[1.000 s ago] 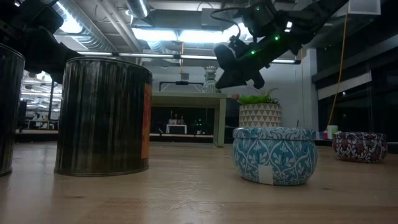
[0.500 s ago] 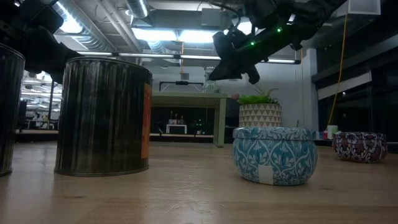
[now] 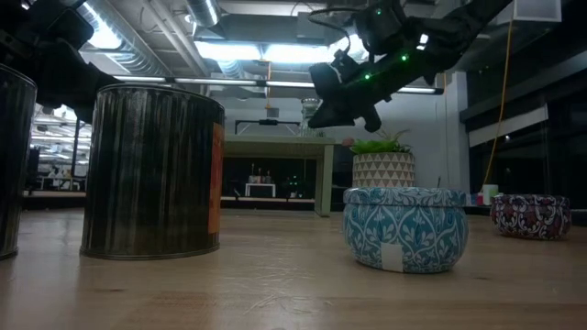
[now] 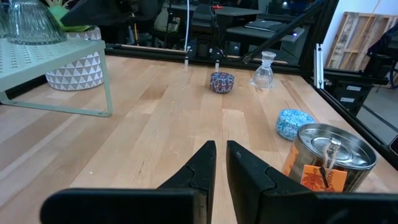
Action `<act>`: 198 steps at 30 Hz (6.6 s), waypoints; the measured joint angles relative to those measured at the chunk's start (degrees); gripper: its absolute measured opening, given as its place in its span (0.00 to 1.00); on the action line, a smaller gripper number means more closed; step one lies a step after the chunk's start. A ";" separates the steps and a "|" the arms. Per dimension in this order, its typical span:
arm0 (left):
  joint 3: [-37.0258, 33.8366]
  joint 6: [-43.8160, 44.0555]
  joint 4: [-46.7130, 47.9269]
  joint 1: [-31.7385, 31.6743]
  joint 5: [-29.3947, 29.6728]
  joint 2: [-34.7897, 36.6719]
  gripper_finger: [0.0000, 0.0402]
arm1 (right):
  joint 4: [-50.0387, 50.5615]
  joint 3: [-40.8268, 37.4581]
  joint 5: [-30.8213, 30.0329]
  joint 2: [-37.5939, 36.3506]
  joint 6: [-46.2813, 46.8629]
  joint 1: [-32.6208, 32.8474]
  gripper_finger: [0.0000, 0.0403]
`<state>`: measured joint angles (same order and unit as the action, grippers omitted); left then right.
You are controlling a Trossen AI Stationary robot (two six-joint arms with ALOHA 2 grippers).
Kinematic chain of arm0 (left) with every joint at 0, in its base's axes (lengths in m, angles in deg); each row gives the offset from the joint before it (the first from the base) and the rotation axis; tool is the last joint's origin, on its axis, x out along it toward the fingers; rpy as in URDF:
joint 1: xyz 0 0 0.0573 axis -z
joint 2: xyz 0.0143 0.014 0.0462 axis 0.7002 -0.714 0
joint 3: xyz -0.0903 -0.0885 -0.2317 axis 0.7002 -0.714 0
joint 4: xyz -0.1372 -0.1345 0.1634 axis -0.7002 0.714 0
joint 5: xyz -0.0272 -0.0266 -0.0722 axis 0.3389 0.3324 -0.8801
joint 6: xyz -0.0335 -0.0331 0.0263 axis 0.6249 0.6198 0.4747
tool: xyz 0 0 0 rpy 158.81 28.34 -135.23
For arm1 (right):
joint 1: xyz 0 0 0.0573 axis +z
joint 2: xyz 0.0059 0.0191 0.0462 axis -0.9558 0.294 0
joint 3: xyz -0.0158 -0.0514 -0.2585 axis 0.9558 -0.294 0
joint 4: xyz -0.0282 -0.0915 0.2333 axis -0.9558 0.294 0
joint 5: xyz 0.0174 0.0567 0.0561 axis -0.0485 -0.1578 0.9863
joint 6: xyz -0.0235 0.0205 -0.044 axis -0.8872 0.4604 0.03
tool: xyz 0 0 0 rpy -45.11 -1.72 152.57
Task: Pick & Place candle stick holders
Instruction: Adjust the green glass candle holder on the shelf, then put the transparent glass candle holder on the shelf
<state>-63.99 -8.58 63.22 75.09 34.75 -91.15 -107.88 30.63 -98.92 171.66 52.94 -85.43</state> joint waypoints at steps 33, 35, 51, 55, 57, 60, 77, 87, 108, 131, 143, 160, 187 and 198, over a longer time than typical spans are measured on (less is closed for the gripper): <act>0.00 -0.01 0.00 0.00 0.00 0.01 0.08 | -2.56 0.02 0.15 0.43 0.39 -5.47 0.05; 0.00 -0.01 -0.01 0.00 0.00 0.01 0.08 | -2.54 0.02 0.15 0.43 0.39 -5.47 0.05; 0.00 -0.01 0.00 0.00 0.00 -0.01 0.08 | -0.42 0.00 3.58 -0.62 1.62 3.03 0.05; 0.02 -0.01 0.01 0.00 0.00 0.01 0.08 | 0.47 0.02 3.80 -1.40 2.59 8.48 0.05; 0.02 0.00 -0.01 -0.01 0.00 0.00 0.08 | 1.34 0.02 3.82 -1.47 3.76 11.45 0.05; 0.00 -0.01 0.00 0.00 0.00 -0.01 0.08 | 3.59 0.02 5.78 -1.46 6.62 15.40 0.05; 0.00 -0.01 -0.01 -0.02 0.00 0.00 0.08 | 6.15 0.00 10.00 0.87 4.17 27.93 0.05; 0.01 -0.01 0.00 0.00 0.00 -0.01 0.08 | 5.84 0.02 16.75 0.87 8.62 29.56 0.05; 0.00 -0.01 -0.01 0.00 0.02 0.01 0.08 | 11.64 0.19 32.38 -0.01 12.46 29.41 0.56; 0.01 -0.01 0.03 0.00 0.00 -0.01 0.08 | 62.57 19.74 41.94 -1.84 29.69 36.55 0.51; 0.00 -0.01 0.03 0.00 0.00 0.00 0.08 | 69.72 19.74 41.51 -1.84 57.58 50.76 0.51; 0.00 0.00 0.03 -0.02 0.00 0.01 0.08 | 83.06 19.74 31.30 -1.84 67.91 57.41 0.51; 0.00 -0.01 0.03 -0.01 0.00 0.01 0.08 | 80.81 10.41 31.20 -1.86 69.28 58.00 0.46; 0.01 -0.01 0.03 0.00 0.00 0.01 0.08 | 80.33 9.53 31.50 -2.05 71.52 57.91 0.19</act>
<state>-63.98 -8.60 63.25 75.09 34.74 -91.14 -27.55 40.16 -67.42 169.61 124.46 -27.52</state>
